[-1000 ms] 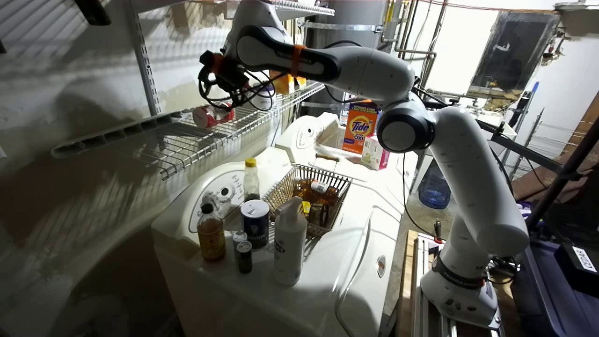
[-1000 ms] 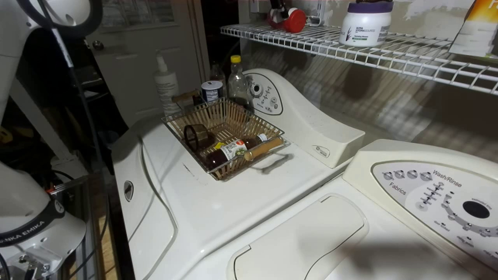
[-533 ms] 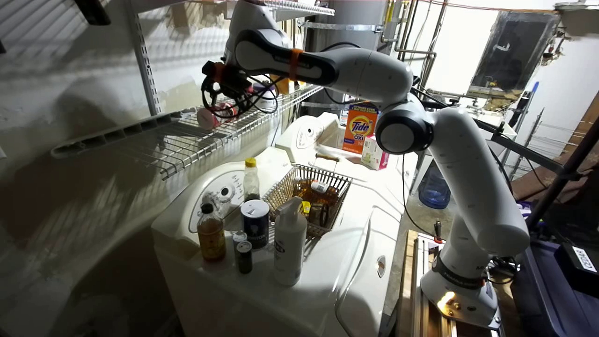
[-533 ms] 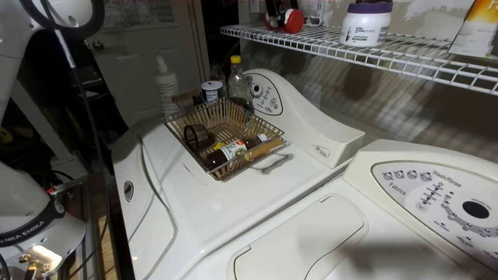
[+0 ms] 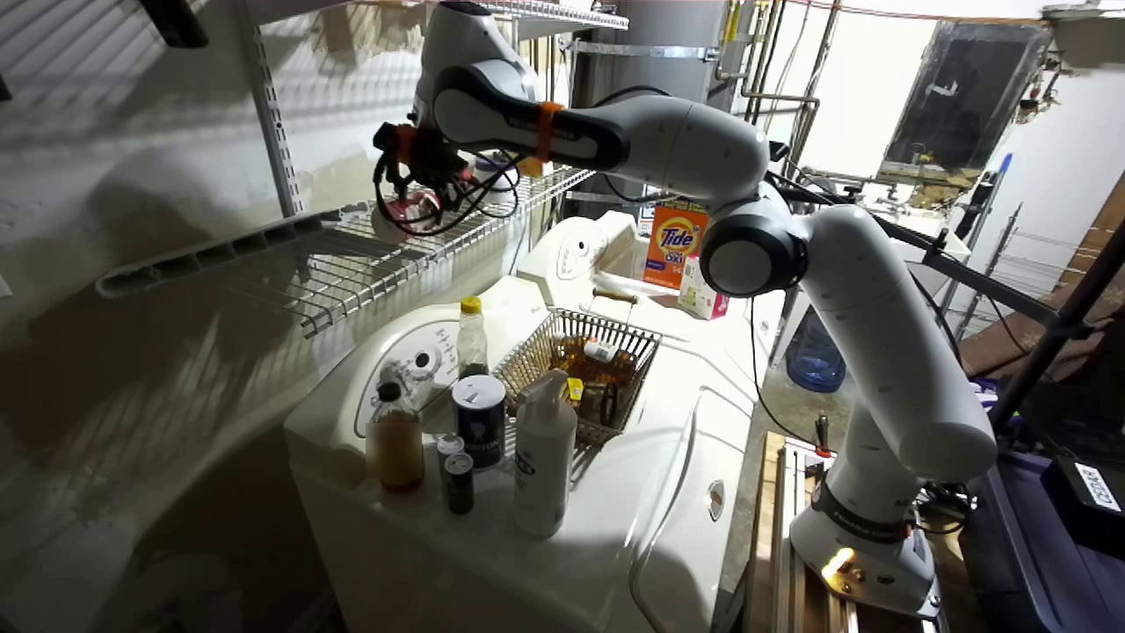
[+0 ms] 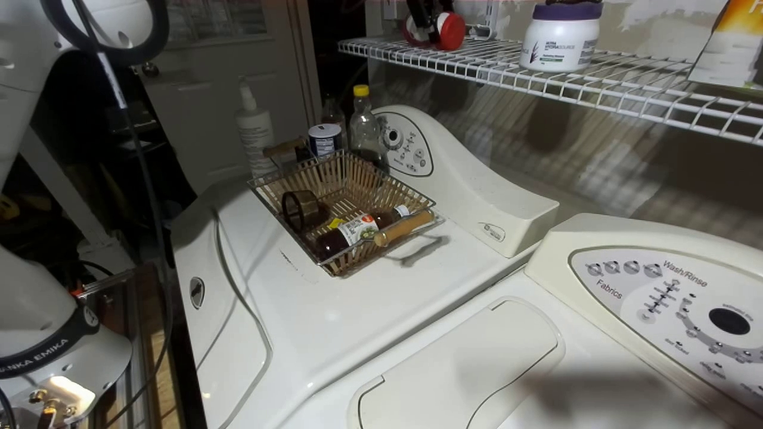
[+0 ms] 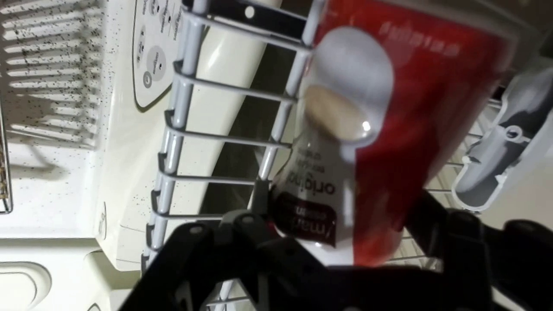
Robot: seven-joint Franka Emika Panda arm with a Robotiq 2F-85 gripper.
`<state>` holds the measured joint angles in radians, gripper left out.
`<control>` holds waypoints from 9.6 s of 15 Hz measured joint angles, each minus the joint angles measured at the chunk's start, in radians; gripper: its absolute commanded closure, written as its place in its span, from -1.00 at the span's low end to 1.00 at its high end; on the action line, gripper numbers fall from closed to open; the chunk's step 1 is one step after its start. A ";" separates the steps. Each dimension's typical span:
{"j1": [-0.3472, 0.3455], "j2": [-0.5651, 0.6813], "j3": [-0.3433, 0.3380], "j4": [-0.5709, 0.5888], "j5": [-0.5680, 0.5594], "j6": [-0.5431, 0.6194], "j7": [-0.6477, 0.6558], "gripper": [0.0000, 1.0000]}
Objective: Put the red bottle bottom first on the metal rack
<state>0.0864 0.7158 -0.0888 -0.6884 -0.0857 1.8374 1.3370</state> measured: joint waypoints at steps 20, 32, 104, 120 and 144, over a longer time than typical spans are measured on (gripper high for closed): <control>0.068 -0.007 -0.070 -0.069 -0.287 0.516 -0.623 -0.02; 0.066 -0.247 -0.099 -0.512 -0.363 0.870 -0.733 -0.02; -0.255 -0.338 0.164 -1.111 -0.226 1.889 -1.336 -1.00; -0.194 -0.478 0.123 -1.061 -0.218 1.478 -1.382 -1.00; -0.095 -0.707 0.107 -0.953 -0.309 0.661 -1.433 -1.00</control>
<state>-0.0086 0.0083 0.0185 -1.6417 -0.3952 2.4985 -0.0956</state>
